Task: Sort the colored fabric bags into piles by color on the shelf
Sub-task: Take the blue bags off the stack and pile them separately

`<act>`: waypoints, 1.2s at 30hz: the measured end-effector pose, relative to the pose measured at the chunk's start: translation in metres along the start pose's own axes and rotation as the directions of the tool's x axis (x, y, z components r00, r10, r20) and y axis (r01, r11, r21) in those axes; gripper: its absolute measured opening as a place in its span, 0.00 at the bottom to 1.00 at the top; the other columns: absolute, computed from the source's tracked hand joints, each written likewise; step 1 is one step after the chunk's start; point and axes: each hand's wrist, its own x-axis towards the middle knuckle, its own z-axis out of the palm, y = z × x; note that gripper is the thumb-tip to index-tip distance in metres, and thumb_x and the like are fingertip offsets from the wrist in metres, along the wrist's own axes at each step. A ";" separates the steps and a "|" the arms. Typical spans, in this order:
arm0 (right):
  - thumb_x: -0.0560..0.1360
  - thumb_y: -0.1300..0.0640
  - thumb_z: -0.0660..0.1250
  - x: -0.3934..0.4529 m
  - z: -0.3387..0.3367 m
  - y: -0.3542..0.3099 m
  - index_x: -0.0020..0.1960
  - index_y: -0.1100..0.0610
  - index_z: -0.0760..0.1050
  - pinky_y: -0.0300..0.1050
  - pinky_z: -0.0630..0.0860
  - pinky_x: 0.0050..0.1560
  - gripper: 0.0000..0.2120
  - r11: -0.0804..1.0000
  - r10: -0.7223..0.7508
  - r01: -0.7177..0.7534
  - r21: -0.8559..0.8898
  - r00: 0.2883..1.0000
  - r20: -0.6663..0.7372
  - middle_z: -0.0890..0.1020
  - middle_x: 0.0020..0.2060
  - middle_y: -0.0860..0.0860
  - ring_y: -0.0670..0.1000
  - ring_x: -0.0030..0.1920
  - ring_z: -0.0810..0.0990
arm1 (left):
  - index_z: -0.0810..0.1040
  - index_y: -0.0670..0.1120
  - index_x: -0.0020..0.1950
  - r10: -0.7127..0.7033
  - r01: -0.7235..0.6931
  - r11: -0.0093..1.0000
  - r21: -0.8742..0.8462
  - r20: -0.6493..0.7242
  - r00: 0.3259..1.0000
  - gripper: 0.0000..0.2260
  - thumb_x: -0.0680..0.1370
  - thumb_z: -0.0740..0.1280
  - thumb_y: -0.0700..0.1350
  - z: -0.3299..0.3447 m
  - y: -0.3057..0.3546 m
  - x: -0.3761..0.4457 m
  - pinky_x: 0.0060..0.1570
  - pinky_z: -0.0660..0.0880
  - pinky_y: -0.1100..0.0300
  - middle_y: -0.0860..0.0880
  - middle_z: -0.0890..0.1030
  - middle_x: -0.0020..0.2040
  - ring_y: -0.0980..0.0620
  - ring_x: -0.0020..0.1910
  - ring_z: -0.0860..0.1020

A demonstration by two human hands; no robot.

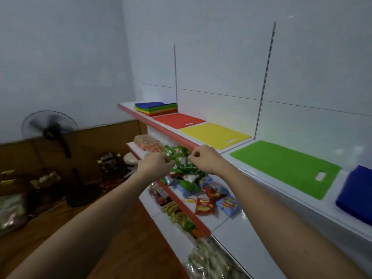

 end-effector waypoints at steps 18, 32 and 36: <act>0.78 0.50 0.63 0.203 0.160 -0.174 0.46 0.63 0.80 0.50 0.75 0.37 0.16 0.982 -0.132 0.145 -0.122 0.985 0.114 0.82 0.38 0.59 0.57 0.39 0.82 | 0.79 0.51 0.56 -0.164 0.160 0.986 -0.042 -0.110 0.980 0.18 0.79 0.59 0.62 -0.074 -0.256 0.103 0.50 0.80 0.49 0.54 0.80 0.45 0.51 0.47 0.79; 0.79 0.49 0.63 0.407 0.226 -0.200 0.38 0.58 0.78 0.48 0.79 0.39 0.16 0.983 -0.133 0.154 -0.104 0.974 0.184 0.80 0.34 0.51 0.51 0.35 0.80 | 0.80 0.50 0.54 -0.223 0.224 0.975 -0.002 -0.105 0.969 0.15 0.80 0.61 0.59 -0.084 -0.359 0.267 0.47 0.79 0.54 0.54 0.80 0.43 0.54 0.42 0.78; 0.79 0.49 0.62 0.470 0.231 -0.208 0.36 0.56 0.76 0.56 0.82 0.48 0.16 0.978 -0.171 0.189 -0.083 0.968 0.185 0.83 0.39 0.53 0.53 0.42 0.83 | 0.79 0.50 0.56 -0.231 0.231 0.973 -0.013 -0.138 0.963 0.16 0.80 0.61 0.59 -0.095 -0.384 0.320 0.49 0.79 0.52 0.53 0.80 0.48 0.53 0.46 0.79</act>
